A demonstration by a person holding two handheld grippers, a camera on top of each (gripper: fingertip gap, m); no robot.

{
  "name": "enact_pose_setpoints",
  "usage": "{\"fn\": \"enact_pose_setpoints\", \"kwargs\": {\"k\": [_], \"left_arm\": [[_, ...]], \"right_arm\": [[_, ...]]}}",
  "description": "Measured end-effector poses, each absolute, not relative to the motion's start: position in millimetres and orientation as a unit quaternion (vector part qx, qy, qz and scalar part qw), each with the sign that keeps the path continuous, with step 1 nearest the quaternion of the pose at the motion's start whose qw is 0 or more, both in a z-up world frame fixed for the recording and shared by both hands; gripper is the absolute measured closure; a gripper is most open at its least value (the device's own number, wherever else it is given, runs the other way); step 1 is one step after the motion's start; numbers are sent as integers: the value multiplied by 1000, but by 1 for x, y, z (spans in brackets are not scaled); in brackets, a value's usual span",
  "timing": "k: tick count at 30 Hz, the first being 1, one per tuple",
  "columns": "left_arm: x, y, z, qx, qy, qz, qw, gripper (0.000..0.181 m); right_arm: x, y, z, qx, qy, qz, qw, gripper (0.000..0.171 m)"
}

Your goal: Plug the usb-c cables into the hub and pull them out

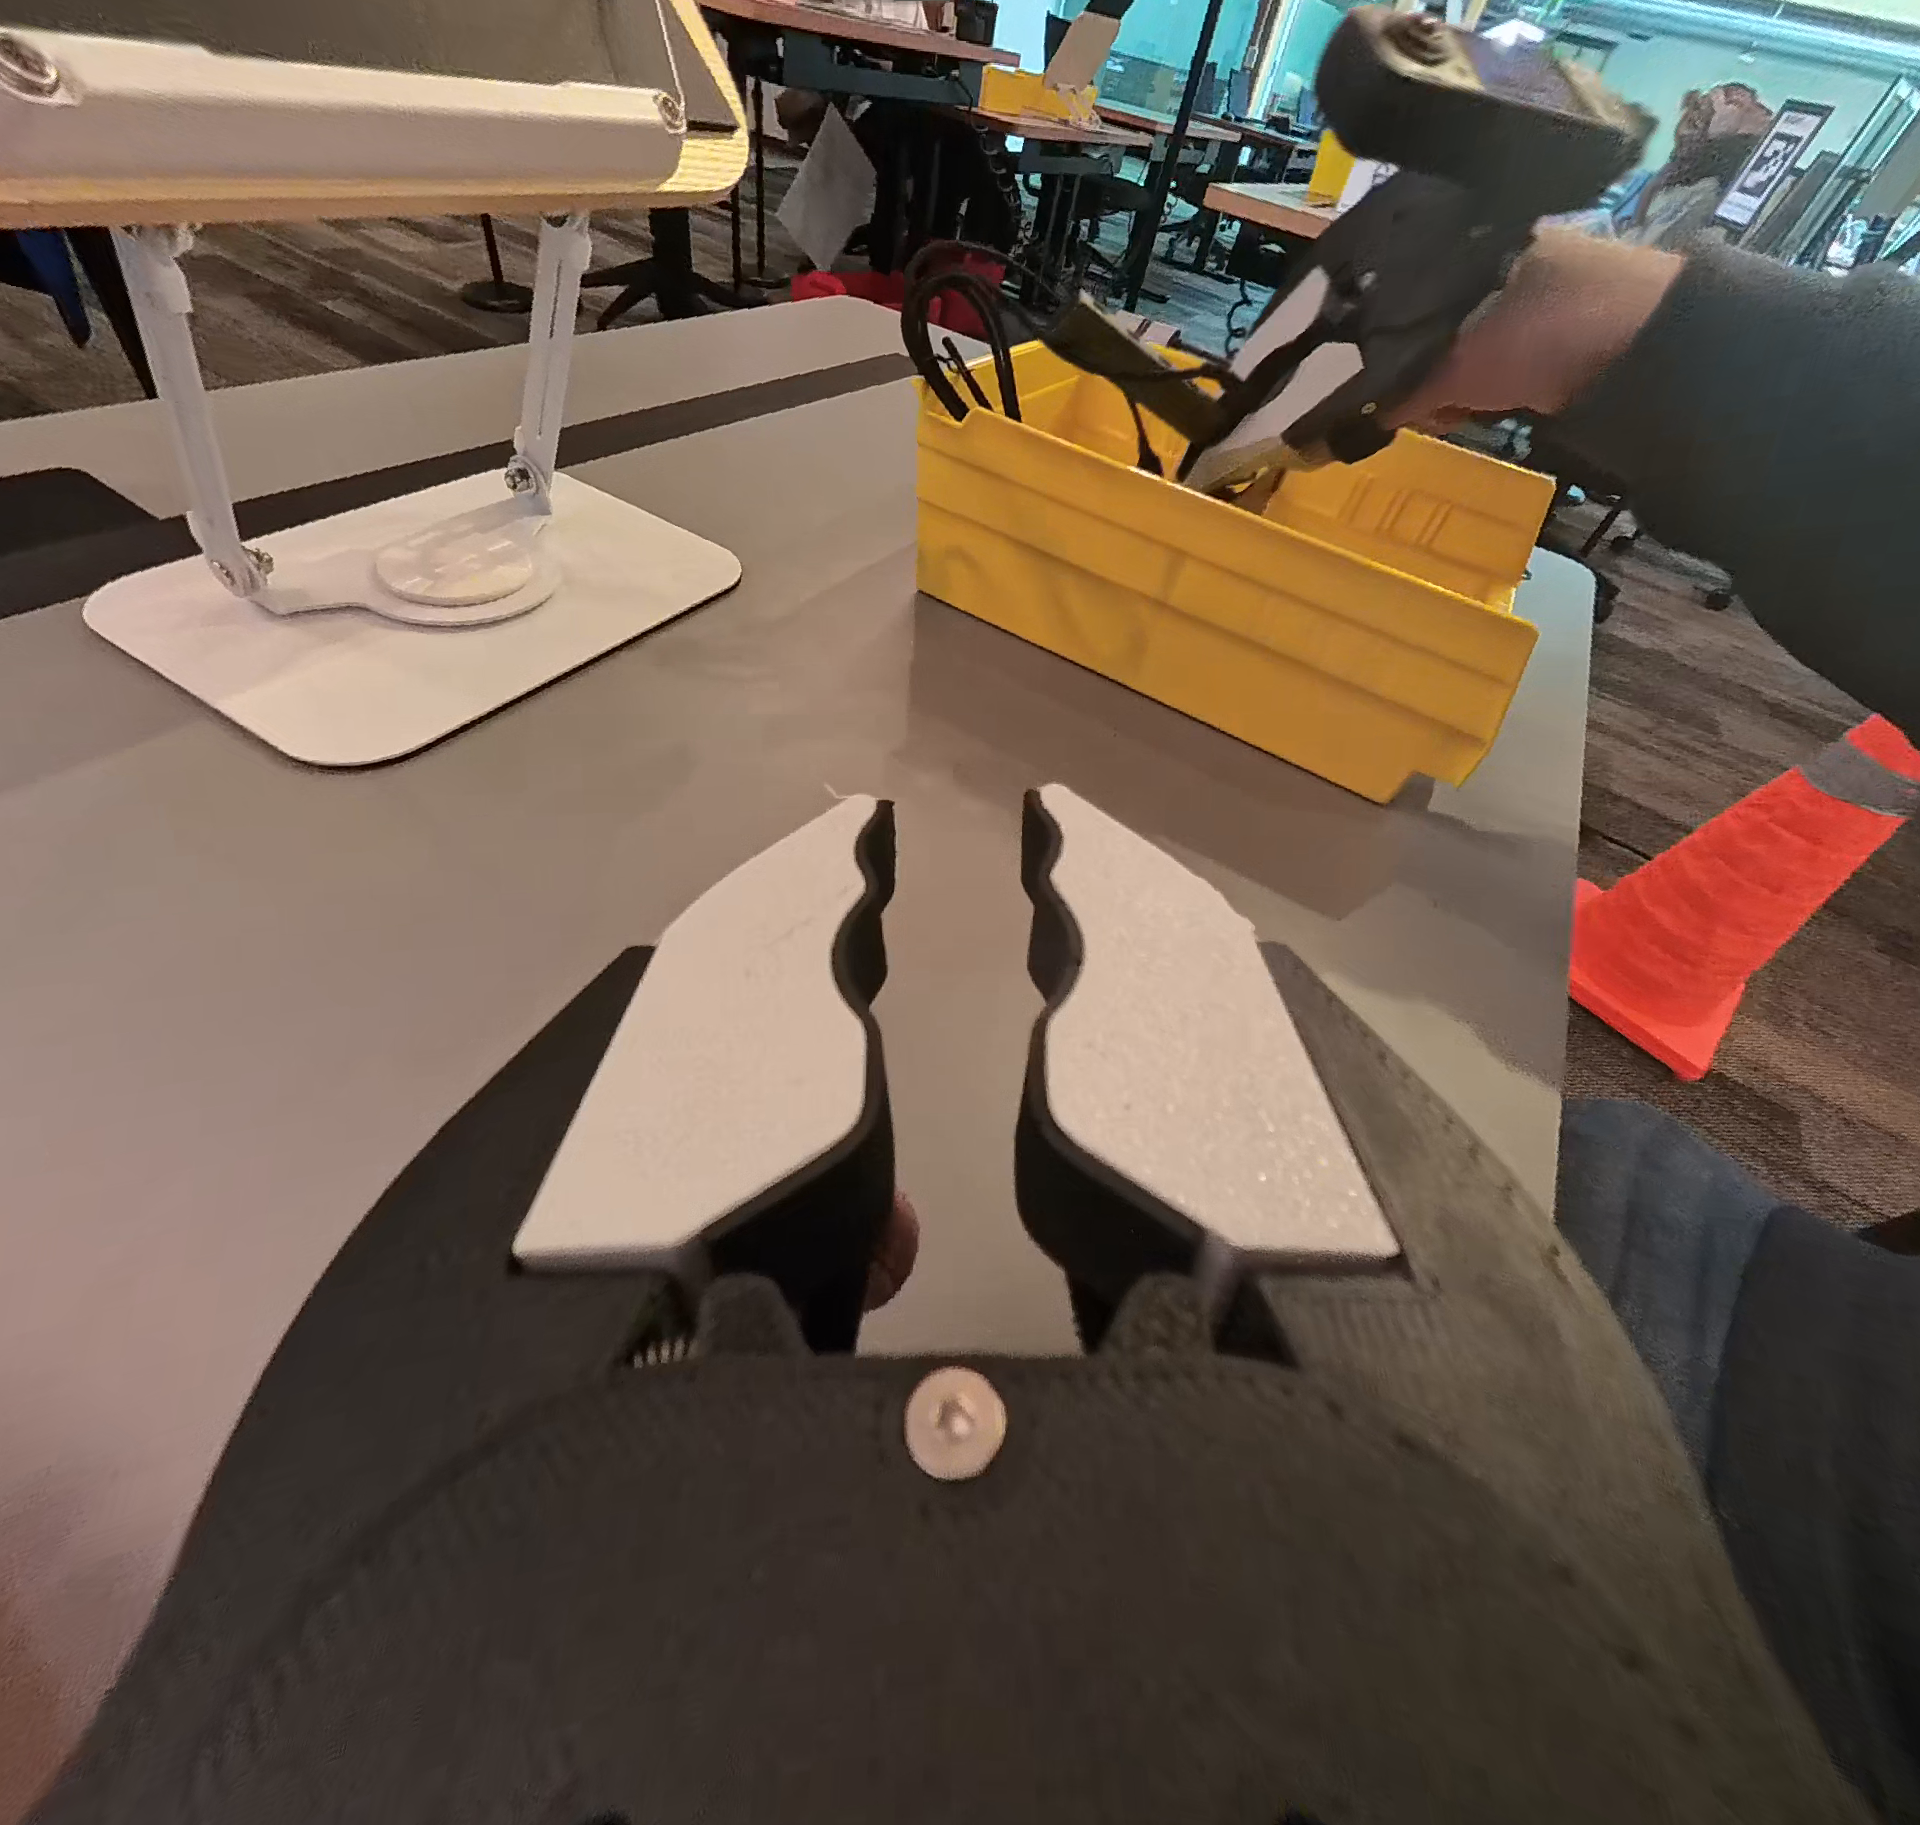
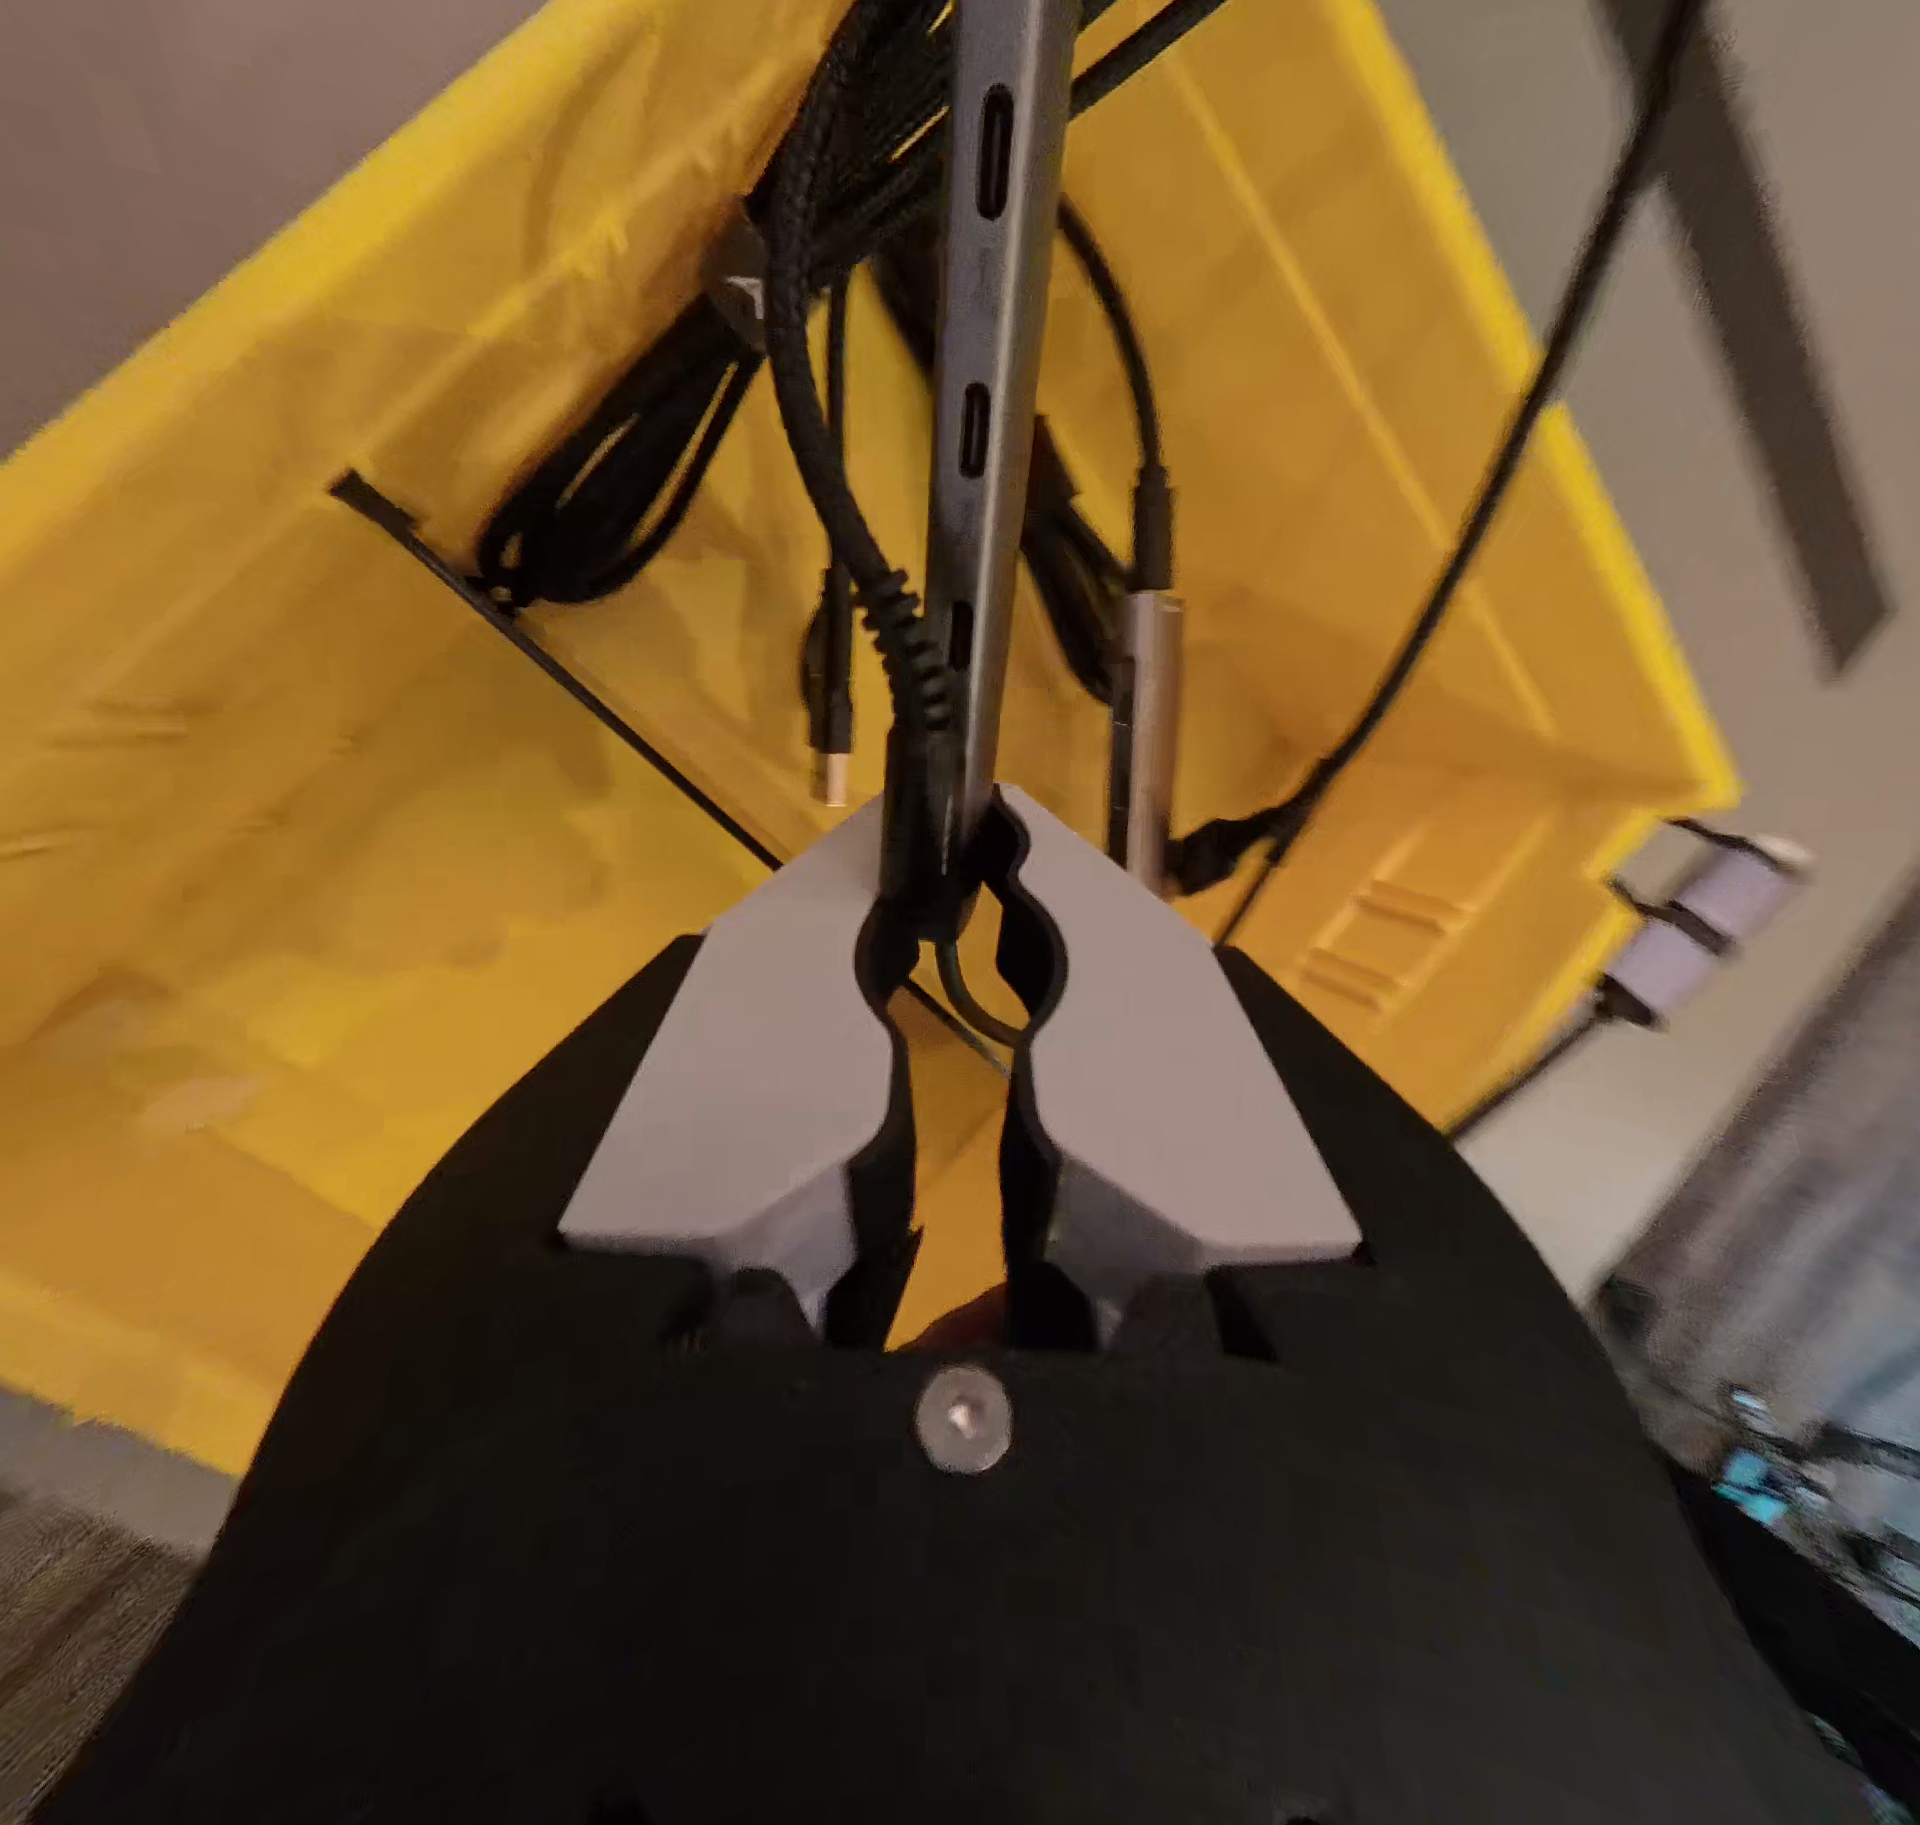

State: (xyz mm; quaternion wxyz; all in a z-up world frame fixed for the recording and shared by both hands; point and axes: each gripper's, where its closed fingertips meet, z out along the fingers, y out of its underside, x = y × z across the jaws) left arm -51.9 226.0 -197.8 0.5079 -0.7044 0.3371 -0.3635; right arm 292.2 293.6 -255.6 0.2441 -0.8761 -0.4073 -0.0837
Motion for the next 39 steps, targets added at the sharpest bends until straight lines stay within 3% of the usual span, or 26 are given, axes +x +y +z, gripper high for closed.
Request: {"fn": "enact_pose_setpoints", "kwargs": {"k": [4,8,14,21,27,32,39], "left_arm": [[-48,222,-197,-704,345,-366,502,158],[-45,218,-200,-703,358,-363,496,158],[-43,218,-201,-704,361,-366,491,157],[-41,215,-200,-702,374,-359,489,156],[-63,223,-165,-697,396,-293,521,148],[-125,241,-141,-721,382,-187,547,134],[-296,252,-137,-787,255,22,562,122]], "right_arm": [[286,289,-276,-906,-387,1,170,161],[291,291,-273,-913,-381,12,146,136],[293,284,-244,-903,-392,9,177,120],[297,267,-211,-895,-383,33,227,116],[334,258,-186,-898,-320,-17,303,113],[376,234,-219,-920,-268,-25,284,106],[385,207,-257,-934,-252,-15,254,116]]}}
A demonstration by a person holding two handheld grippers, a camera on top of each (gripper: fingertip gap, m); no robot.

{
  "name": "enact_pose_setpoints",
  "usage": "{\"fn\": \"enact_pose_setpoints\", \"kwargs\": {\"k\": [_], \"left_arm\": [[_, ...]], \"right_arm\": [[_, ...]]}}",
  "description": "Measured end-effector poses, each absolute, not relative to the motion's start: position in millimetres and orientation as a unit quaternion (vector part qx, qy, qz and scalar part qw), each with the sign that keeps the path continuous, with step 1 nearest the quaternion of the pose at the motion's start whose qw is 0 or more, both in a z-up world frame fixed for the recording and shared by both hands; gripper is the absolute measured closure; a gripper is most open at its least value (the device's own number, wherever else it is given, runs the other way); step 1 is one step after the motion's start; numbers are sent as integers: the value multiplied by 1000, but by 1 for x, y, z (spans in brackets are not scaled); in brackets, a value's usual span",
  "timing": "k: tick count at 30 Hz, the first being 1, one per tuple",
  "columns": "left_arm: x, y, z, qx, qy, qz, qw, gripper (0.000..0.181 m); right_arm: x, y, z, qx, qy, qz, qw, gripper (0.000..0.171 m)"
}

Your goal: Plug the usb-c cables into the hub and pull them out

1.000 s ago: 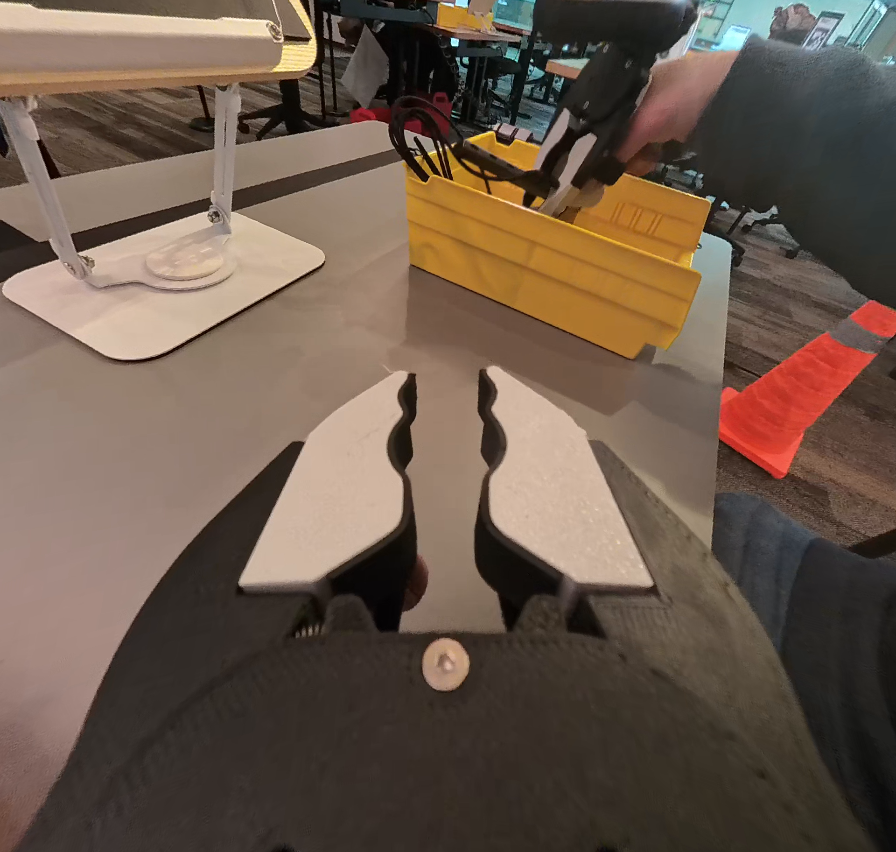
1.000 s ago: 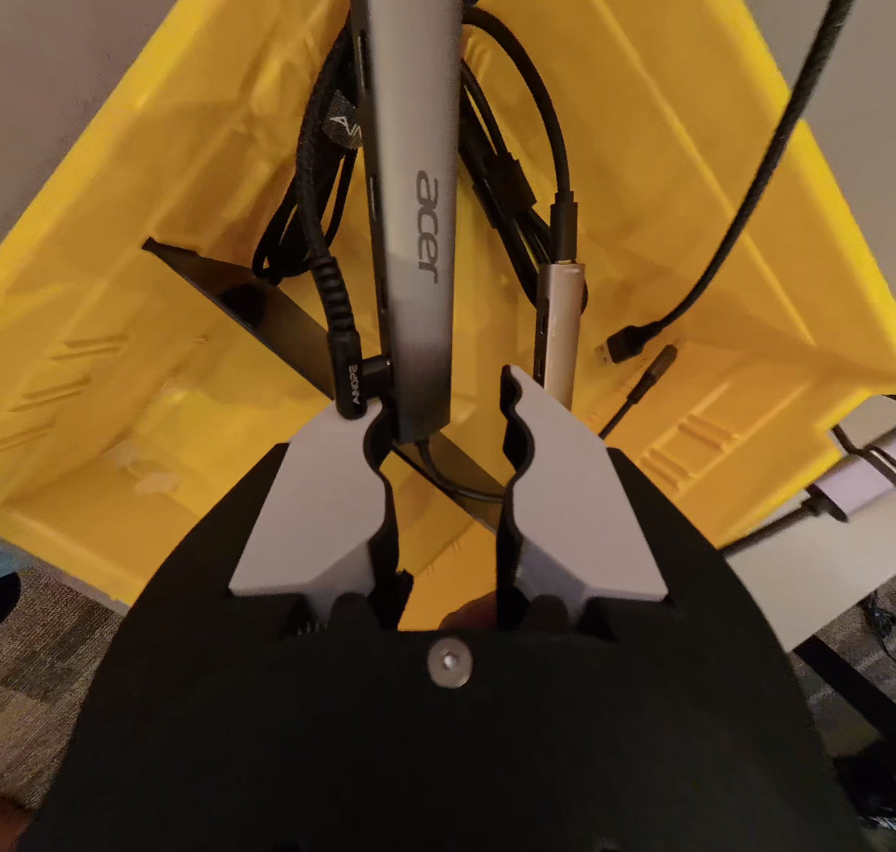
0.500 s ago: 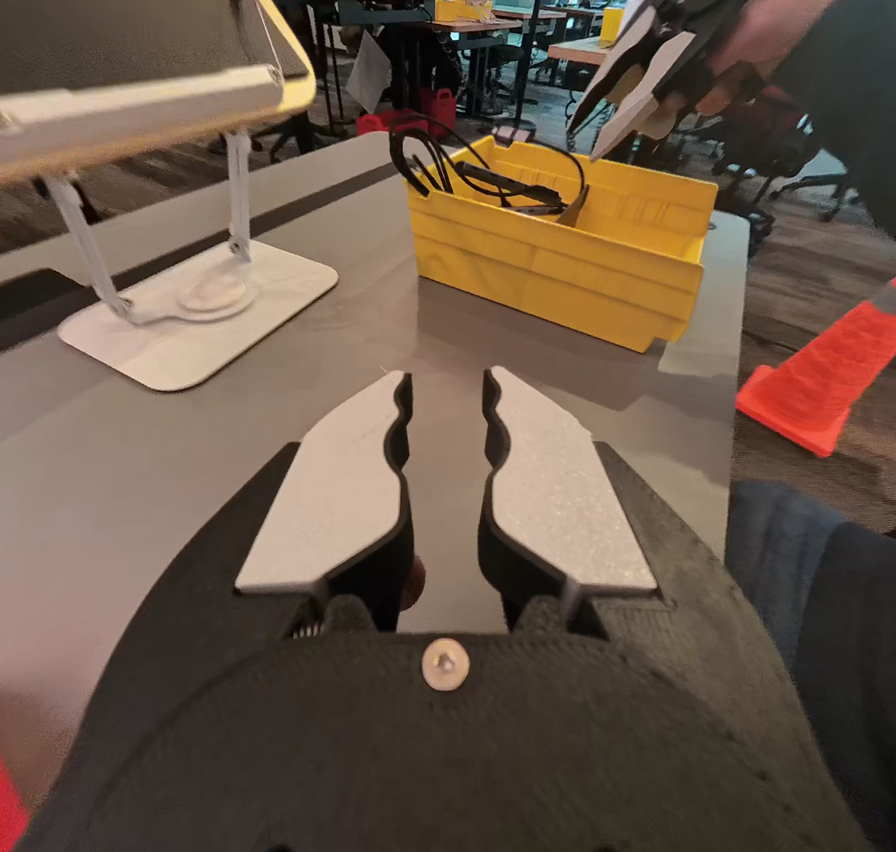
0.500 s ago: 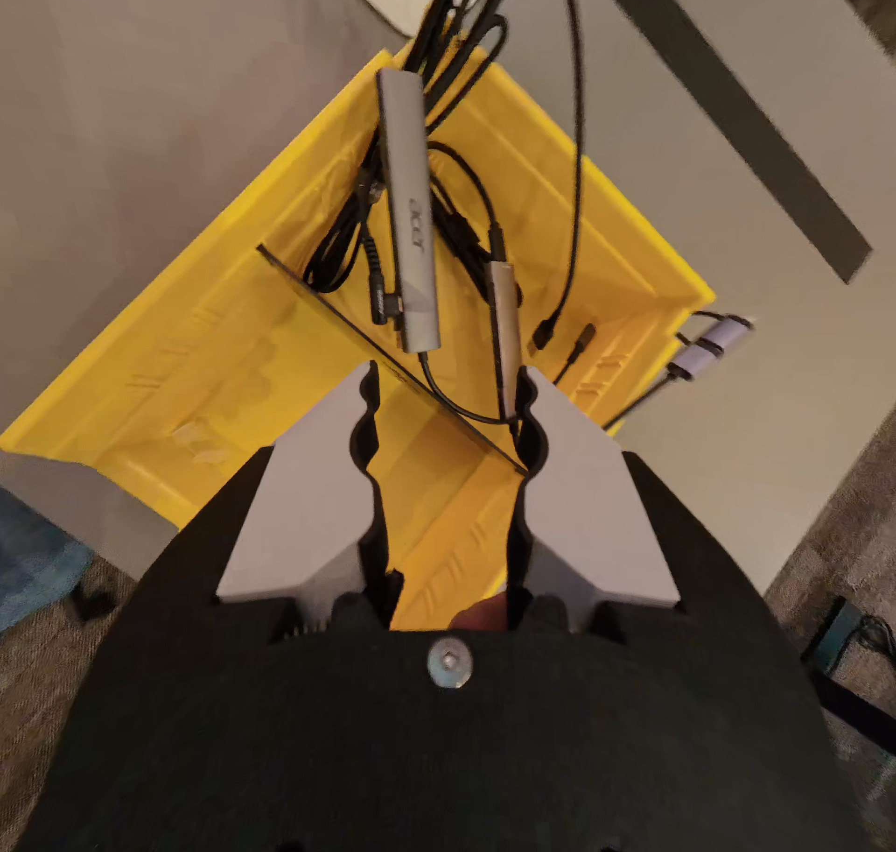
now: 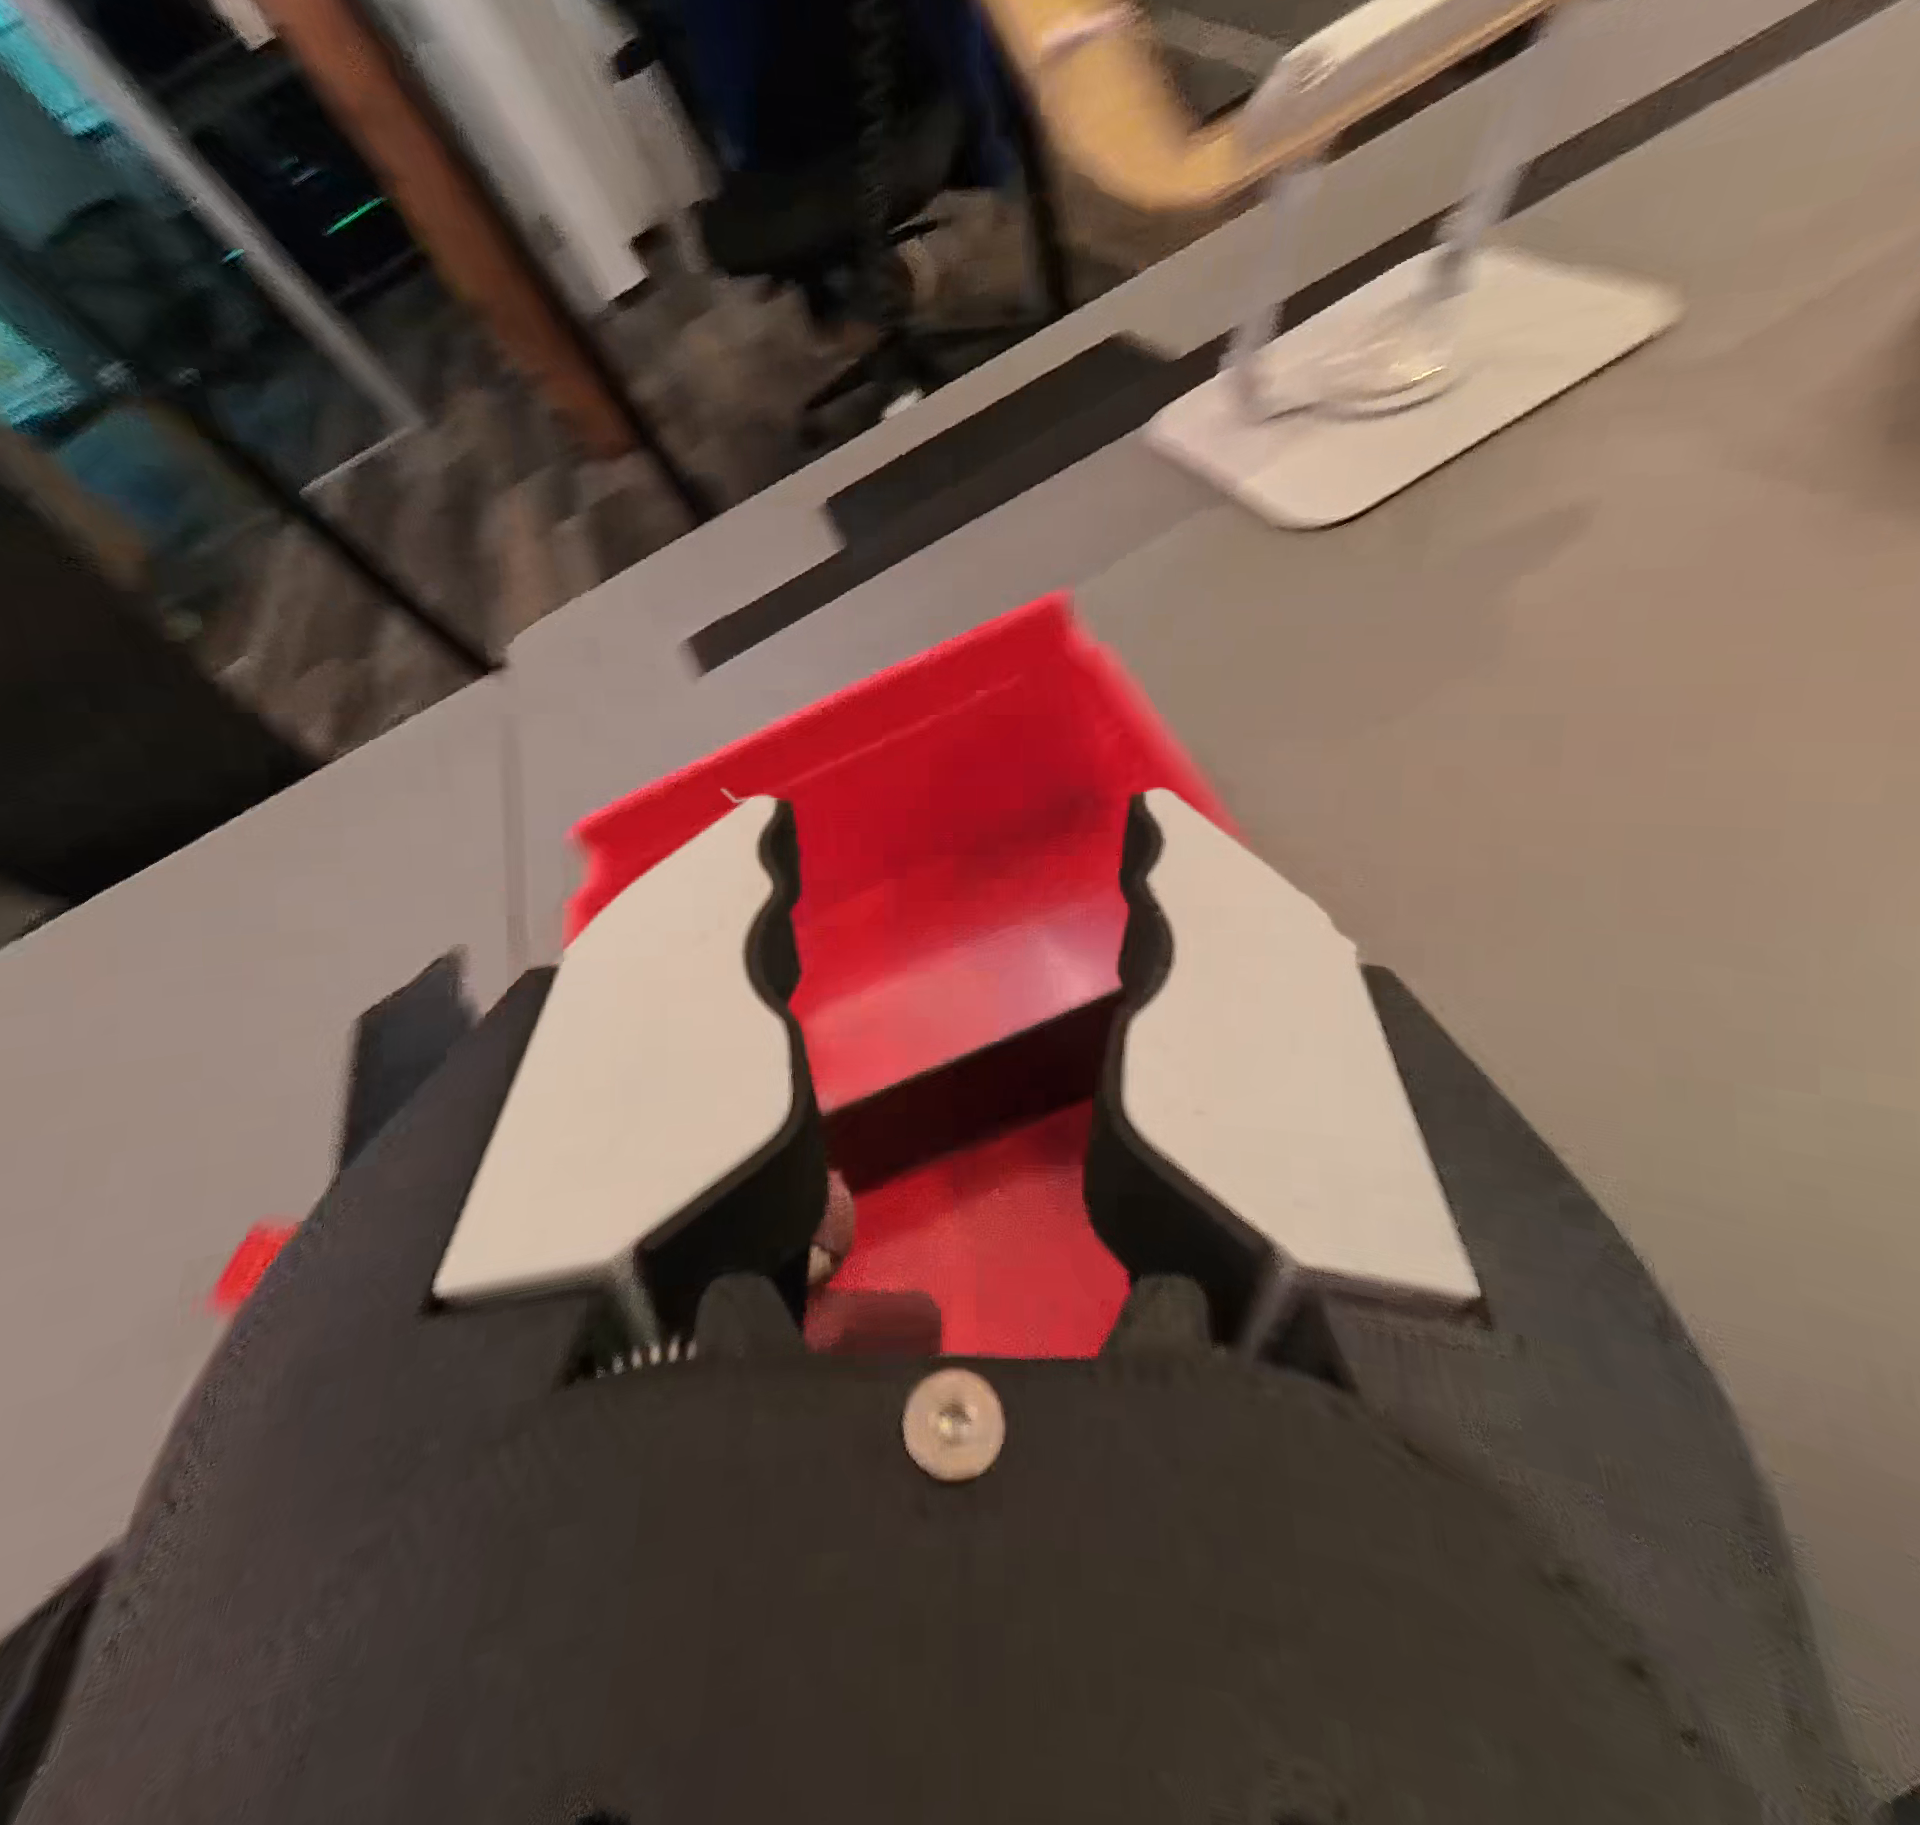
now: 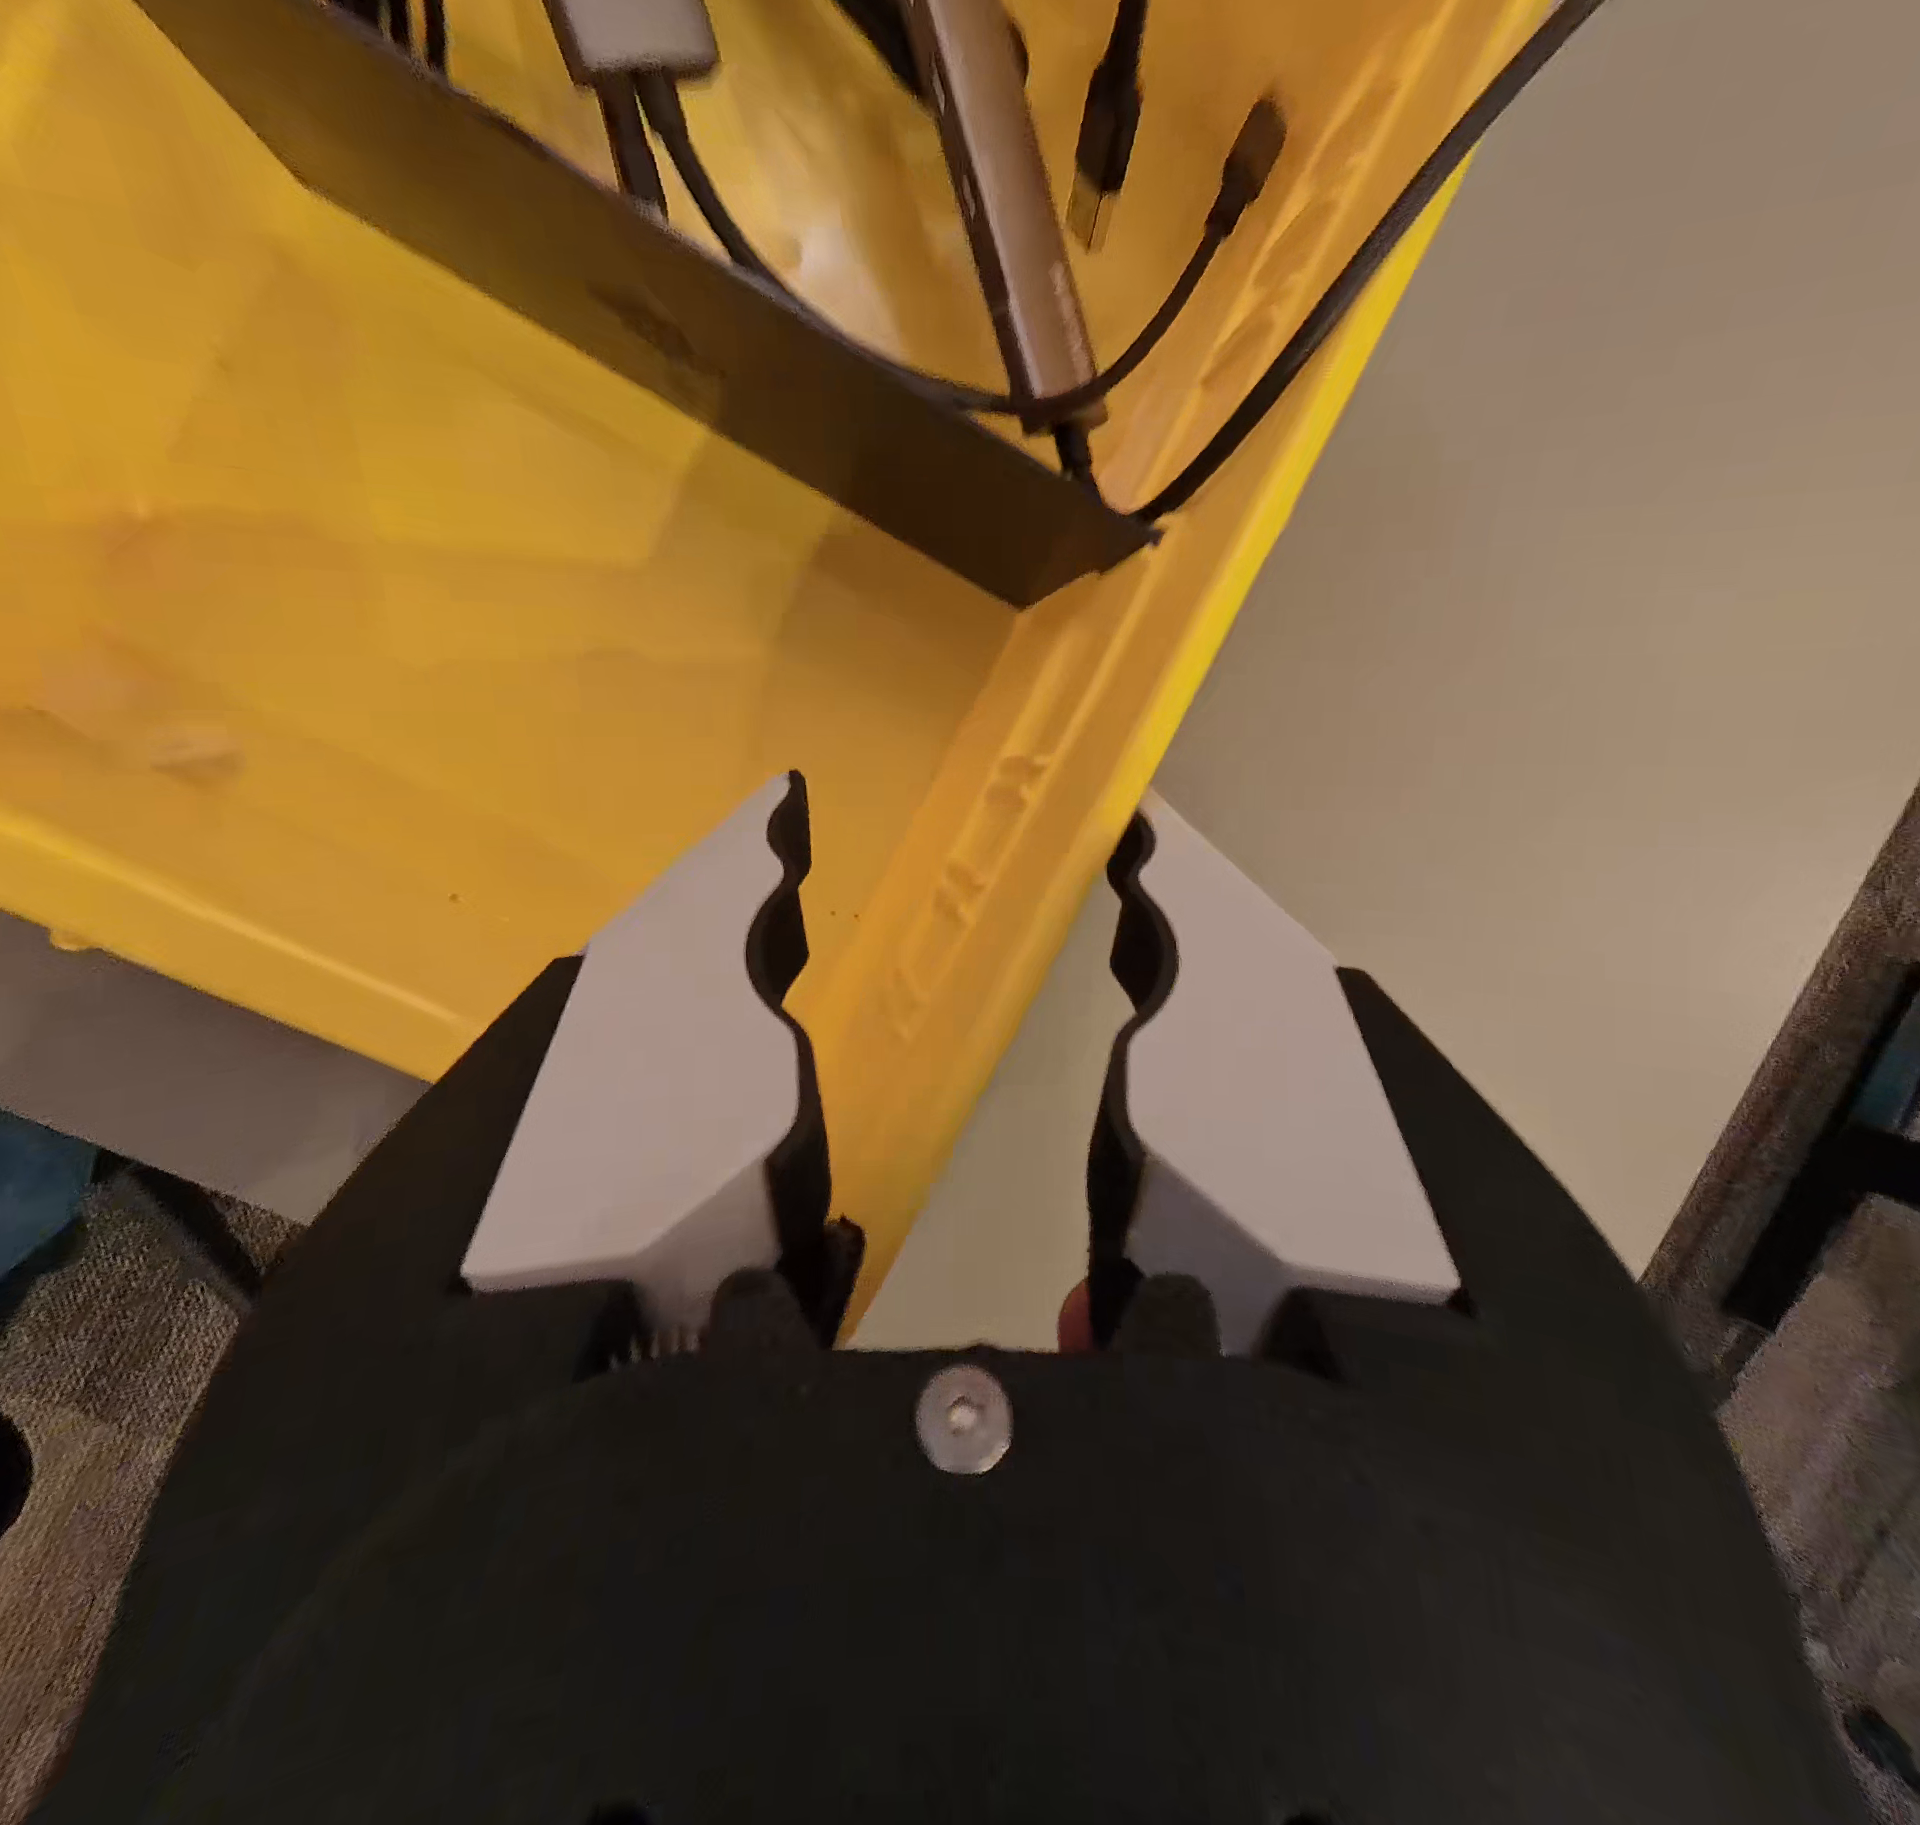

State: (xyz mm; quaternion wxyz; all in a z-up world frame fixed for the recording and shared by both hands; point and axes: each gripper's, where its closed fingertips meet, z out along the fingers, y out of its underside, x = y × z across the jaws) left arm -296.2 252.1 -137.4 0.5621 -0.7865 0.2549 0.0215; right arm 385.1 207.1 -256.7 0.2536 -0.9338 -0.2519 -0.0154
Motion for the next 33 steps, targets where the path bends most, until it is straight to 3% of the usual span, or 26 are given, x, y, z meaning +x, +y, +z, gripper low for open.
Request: {"fn": "enact_pose_setpoints", "kwargs": {"k": [4,9,11,17,21,33], "left_arm": [[-386,234,-162,-819,197,129,524,111],[-440,215,-211,-857,168,185,451,99],[-456,213,-206,-836,180,245,457,109],[-481,211,-237,-875,152,207,410,112],[-474,211,-253,-871,180,212,405,147],[-475,217,-254,-860,175,224,424,146]], "right_arm": [[388,203,-281,-940,-254,-38,224,132],[378,205,-280,-946,-207,0,249,150],[375,205,-280,-945,-201,-5,259,151],[348,201,-281,-938,-204,2,280,151],[325,199,-281,-934,-210,5,289,150],[291,199,-281,-929,-215,23,301,150]]}}
